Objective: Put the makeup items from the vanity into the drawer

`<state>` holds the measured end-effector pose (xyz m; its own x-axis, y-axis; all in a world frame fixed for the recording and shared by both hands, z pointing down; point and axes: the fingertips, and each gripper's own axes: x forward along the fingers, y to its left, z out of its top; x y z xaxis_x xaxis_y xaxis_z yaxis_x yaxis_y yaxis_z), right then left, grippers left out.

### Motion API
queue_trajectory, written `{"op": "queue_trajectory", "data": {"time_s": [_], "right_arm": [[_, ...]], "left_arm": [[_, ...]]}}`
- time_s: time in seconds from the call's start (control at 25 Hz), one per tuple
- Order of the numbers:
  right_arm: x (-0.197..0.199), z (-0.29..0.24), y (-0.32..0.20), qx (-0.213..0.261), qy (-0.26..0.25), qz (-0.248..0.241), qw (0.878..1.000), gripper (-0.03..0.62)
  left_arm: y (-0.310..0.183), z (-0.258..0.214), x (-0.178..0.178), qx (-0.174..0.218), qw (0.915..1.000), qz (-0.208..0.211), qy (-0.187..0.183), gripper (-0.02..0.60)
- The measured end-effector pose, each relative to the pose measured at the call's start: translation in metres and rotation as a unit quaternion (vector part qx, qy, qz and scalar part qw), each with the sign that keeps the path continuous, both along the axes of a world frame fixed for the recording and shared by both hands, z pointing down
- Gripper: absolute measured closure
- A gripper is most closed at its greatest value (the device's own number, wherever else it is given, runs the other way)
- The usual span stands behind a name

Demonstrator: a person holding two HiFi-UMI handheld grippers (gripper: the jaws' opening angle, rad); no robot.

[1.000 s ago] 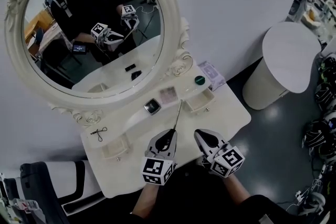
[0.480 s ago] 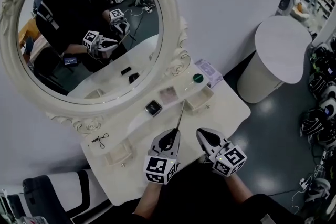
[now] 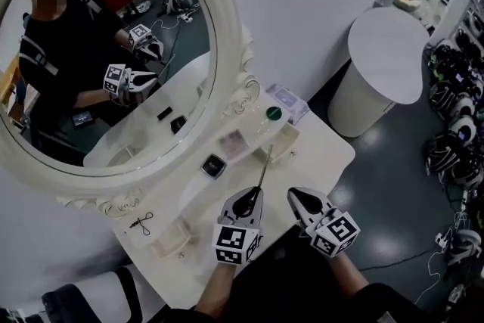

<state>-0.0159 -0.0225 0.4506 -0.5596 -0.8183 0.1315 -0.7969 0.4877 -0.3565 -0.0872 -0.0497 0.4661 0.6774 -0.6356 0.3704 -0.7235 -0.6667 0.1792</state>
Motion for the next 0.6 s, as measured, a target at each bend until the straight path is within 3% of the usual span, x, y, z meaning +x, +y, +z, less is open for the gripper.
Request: {"op": "queue_trajectory", "data": {"time_s": [0.6], "right_arm": [[0.063, 0.017, -0.061, -0.016, -0.014, -0.026, 0.999, 0.570]], "left_arm": [[-0.048, 0.032, 0.060, -0.030, 0.9981, -0.009, -0.053, 0.546]]}}
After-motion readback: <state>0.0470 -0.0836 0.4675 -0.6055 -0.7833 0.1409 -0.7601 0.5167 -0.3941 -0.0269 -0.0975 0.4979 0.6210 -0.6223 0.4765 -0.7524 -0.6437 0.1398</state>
